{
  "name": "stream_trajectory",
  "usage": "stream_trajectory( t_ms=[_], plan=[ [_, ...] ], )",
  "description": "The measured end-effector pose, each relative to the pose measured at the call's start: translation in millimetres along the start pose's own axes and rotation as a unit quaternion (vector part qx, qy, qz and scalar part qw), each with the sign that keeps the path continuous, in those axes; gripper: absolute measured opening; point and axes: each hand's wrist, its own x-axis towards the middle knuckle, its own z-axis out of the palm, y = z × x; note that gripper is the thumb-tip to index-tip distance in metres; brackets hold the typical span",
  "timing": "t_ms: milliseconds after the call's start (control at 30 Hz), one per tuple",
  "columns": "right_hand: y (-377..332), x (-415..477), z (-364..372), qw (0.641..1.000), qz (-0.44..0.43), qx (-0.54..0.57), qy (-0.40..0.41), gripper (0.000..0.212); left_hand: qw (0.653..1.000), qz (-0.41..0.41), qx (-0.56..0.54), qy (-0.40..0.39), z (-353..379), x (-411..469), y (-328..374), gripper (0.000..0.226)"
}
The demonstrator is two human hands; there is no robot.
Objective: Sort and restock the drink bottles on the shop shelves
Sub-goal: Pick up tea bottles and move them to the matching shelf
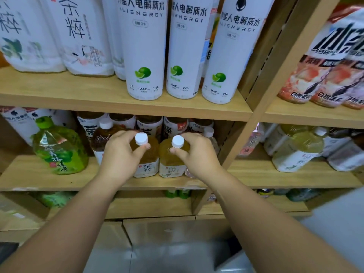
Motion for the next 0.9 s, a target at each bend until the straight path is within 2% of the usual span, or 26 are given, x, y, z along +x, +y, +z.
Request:
stream_trajectory(
  t_ms=[133,233,500,633,900],
  plan=[
    [-1,-11,0,1.000,-0.029,0.000,0.000,0.036,0.999,0.030,-0.022,0.008,-7,-18,-1,0.030],
    [-1,-19,-1,0.999,-0.040,0.019,0.018,0.036,0.999,0.018,-0.033,0.016,-13,-28,0,0.031],
    [5,-41,-22,0.994,-0.005,0.105,0.025,0.037,0.997,-0.027,-0.068,0.018,-32,-50,21,0.021],
    [17,-54,-45,0.987,0.015,0.160,0.029,0.032,0.997,-0.030,-0.065,0.023,-42,-64,53,0.022],
    [79,-92,-125,0.982,-0.017,0.186,-0.002,0.020,0.997,-0.032,-0.069,0.016,-30,-101,138,0.018]
  ],
)
